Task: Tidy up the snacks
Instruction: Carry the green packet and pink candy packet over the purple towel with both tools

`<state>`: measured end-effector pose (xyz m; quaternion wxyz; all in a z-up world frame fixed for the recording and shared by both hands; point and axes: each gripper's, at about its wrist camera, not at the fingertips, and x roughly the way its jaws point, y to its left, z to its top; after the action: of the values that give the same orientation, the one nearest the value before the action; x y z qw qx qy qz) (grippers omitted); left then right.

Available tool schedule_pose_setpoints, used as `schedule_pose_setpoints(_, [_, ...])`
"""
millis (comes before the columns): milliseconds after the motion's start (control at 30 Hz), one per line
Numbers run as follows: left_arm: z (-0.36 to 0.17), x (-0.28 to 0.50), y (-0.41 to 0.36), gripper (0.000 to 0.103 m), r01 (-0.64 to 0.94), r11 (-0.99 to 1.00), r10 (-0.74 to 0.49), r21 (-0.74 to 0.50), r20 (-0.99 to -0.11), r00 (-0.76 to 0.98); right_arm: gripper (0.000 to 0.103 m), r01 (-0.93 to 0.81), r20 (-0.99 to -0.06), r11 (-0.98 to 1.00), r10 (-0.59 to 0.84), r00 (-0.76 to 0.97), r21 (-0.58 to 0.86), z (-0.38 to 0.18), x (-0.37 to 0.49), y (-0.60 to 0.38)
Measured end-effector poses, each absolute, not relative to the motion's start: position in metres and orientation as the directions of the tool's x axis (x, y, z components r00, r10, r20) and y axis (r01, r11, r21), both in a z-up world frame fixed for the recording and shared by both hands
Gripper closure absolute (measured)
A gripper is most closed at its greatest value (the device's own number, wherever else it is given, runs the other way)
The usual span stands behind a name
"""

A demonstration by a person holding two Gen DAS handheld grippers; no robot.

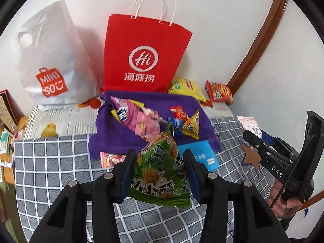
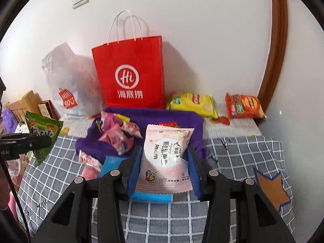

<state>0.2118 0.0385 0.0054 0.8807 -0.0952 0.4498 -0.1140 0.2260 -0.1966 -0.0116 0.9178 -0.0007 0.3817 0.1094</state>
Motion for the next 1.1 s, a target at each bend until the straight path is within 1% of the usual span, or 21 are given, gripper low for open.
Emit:
schedule_pose_setpoints(433, [0.019, 0.235, 0.032, 0.058, 0.117, 0.955, -0.286, -0.271, -0.754, 0.592, 0.059, -0.231, -0.681, 0.971, 0.215, 0.701, 0.069, 0.007, 0.253, -0.187])
schedule_pose_setpoints(1100, [0.012, 0.279, 0.044, 0.058, 0.079, 0.965, -0.247, -0.251, -0.758, 0.603, 0.059, -0.246, -0.682, 0.967, 0.224, 0.696, 0.067, 0.002, 0.303, -0.17])
